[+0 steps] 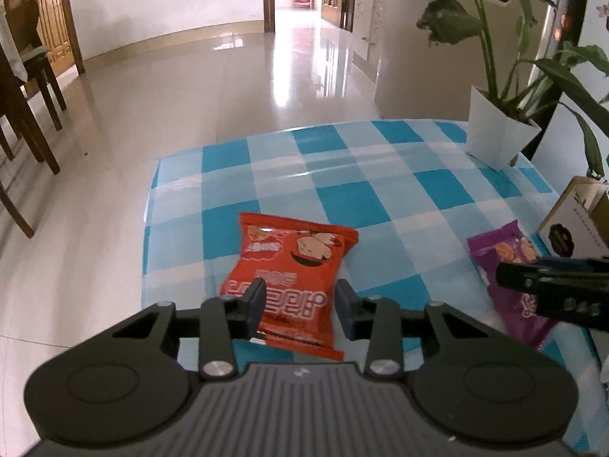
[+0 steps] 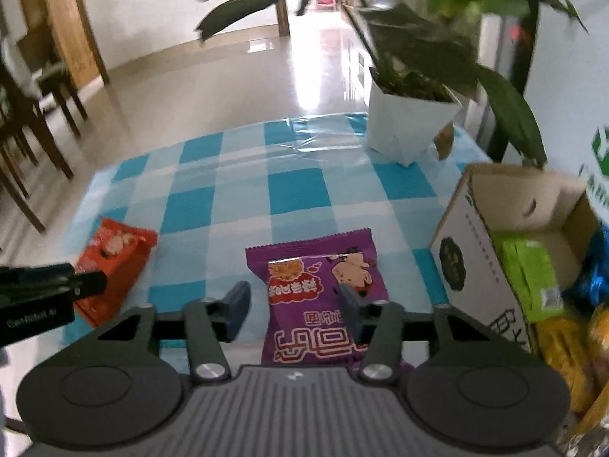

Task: Organize snacks
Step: 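Grasp the red crispy packet with left tool while right tool grasps purple biscuit packet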

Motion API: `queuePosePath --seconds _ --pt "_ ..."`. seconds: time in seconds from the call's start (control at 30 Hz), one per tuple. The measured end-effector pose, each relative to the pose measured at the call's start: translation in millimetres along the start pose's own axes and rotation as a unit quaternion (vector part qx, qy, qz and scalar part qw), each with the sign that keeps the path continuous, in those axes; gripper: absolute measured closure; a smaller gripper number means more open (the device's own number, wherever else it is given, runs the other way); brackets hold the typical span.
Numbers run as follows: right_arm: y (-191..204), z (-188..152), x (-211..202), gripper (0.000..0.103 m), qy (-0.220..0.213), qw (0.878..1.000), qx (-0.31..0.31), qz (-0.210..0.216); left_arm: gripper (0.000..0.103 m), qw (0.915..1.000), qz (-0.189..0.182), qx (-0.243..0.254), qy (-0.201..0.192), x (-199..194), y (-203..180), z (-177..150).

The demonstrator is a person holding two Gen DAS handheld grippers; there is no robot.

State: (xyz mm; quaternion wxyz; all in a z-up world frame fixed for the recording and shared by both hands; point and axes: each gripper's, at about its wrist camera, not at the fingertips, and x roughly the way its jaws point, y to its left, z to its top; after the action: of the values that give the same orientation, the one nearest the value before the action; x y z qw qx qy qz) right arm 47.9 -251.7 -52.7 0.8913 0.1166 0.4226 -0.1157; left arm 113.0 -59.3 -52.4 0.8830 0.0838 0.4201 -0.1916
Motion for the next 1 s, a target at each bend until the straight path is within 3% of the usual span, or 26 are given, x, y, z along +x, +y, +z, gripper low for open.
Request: queuePosePath --seconds 0.1,0.2,0.4,0.63,0.77,1.0 --pt "-4 0 -3 0.012 -0.011 1.0 0.005 -0.027 0.044 0.9999 0.002 -0.01 0.001 3 4 2" --pt "-3 -1 3 0.007 -0.007 0.999 -0.01 -0.044 0.04 0.9999 0.0 -0.01 0.005 8 4 2" --pt "-5 -8 31 0.005 0.047 0.998 0.016 -0.035 0.027 0.9999 0.003 0.001 0.015 22 -3 0" --pt "0 -9 39 0.001 0.044 0.998 0.021 -0.046 0.012 0.9997 0.012 0.018 0.011 30 -9 0" --pt "2 -9 41 0.0 0.046 0.998 0.012 -0.047 0.002 0.9984 0.029 0.015 0.047 44 -7 -5" --pt "1 -8 42 0.0 0.046 0.998 0.005 -0.048 0.0 0.998 0.022 -0.02 0.055 48 1 -5"
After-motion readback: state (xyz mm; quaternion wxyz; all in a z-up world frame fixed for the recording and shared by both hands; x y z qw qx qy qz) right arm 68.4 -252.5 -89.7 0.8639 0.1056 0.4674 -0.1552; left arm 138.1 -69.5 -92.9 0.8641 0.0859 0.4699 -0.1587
